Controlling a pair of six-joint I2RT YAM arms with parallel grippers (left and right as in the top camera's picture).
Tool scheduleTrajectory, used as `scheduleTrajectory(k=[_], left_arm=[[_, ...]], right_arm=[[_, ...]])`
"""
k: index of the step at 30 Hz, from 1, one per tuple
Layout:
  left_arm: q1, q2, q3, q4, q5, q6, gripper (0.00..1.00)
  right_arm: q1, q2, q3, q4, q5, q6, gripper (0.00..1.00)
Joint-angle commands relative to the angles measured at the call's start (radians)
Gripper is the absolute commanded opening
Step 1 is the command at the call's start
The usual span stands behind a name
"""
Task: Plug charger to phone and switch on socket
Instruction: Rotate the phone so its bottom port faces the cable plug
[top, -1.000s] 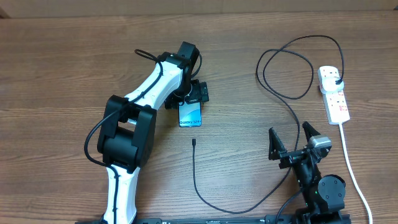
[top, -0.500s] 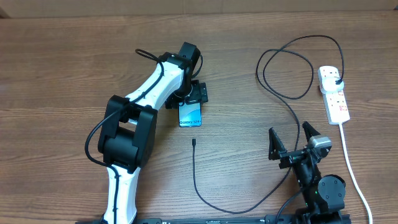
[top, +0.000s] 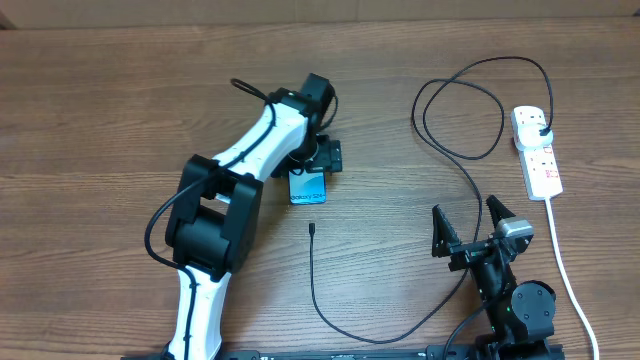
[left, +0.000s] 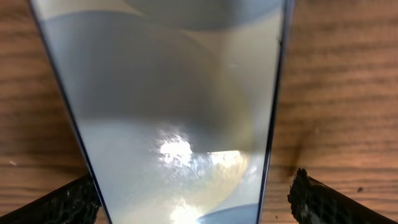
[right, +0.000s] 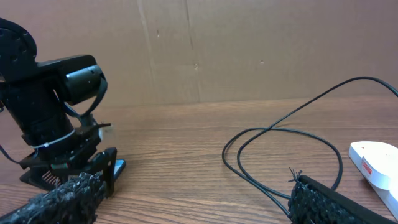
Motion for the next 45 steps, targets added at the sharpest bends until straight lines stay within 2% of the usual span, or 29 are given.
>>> scheduleTrajectory(k=[1, 18, 21, 23, 25, 27, 35, 45], left_arm=[[-0.052, 0.168, -0.093, 0.002, 0.130, 0.000, 1.00], [-0.057, 0.168, -0.093, 0.085, 0.112, 0.020, 0.98], [-0.054, 0.168, -0.093, 0.090, 0.112, 0.018, 0.88], [-0.053, 0.168, -0.093, 0.080, 0.112, -0.003, 0.85], [-0.054, 0.168, -0.093, 0.058, 0.112, -0.021, 0.91], [-0.057, 0.168, -0.093, 0.039, 0.112, -0.027, 0.92], [-0.085, 0.168, -0.101, -0.030, 0.116, -0.030, 0.85], [-0.158, 0.168, -0.146, -0.057, 0.134, -0.065, 0.85]], right_arm=[[0.006, -0.008, -0.010, 0.003, 0.006, 0.003, 1.00], [0.006, -0.008, -0.010, 0.003, 0.005, 0.003, 1.00], [0.006, -0.008, -0.010, 0.003, 0.006, 0.003, 1.00], [0.006, -0.008, -0.010, 0.003, 0.006, 0.003, 1.00], [0.006, -0.008, -0.010, 0.003, 0.006, 0.003, 1.00], [0.006, -0.008, -0.010, 0.003, 0.006, 0.003, 1.00], [0.006, -0.008, -0.010, 0.003, 0.006, 0.003, 1.00], [0.006, -0.008, -0.010, 0.003, 0.006, 0.003, 1.00]])
